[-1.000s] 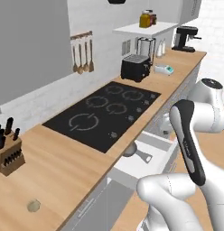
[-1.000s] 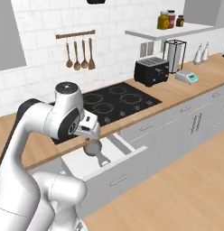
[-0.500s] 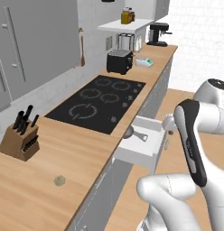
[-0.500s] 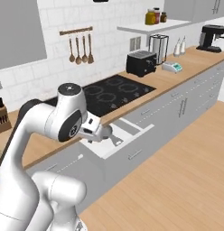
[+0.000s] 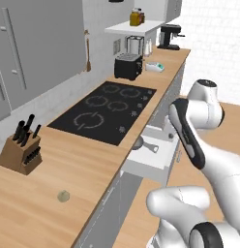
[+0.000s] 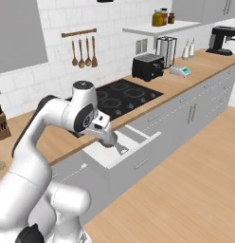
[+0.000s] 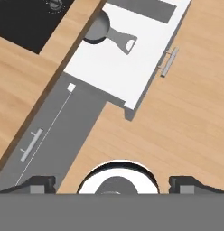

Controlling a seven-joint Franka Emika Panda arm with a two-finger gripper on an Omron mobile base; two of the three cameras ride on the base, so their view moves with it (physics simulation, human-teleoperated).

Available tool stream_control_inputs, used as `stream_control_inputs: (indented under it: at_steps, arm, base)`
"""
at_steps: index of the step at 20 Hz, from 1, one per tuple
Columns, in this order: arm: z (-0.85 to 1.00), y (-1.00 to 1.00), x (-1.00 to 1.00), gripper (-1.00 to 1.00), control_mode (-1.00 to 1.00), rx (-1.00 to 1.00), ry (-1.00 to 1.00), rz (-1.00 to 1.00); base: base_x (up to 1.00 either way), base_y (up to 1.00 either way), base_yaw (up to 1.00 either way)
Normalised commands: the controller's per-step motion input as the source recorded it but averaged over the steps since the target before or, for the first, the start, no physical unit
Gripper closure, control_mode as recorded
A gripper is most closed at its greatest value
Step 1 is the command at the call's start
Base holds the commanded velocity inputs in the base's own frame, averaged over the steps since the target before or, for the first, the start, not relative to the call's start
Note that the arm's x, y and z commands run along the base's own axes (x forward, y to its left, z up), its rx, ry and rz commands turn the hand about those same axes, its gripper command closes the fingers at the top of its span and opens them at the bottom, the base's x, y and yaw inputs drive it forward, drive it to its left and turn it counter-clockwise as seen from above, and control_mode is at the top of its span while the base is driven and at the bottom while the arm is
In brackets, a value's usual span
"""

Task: Pick the measuring cup from the drawer and place it on the counter.

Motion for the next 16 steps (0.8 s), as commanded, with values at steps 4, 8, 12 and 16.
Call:
stream_control_inputs:
  at_steps: [4,8,12,16]
  arm:
    - [-0.05,-0.29,1.00,-1.00,-1.00,0.00,0.34,0.00]
    - [-0.12,-0.18,1.00,-1.00,-1.00,0.00,0.24,0.00]
    - [-0.27,-0.06,0.95,-1.00,-1.00,0.00,0.01,0.00]
    - [-0.69,-0.25,0.99,-1.00,-1.00,0.00,0.01,-0.01]
  base:
    - [0.00,0.00,0.00]
    - [0.00,0.00,0.00]
    - [0.00,0.00,0.00]
    - [0.00,0.00,0.00]
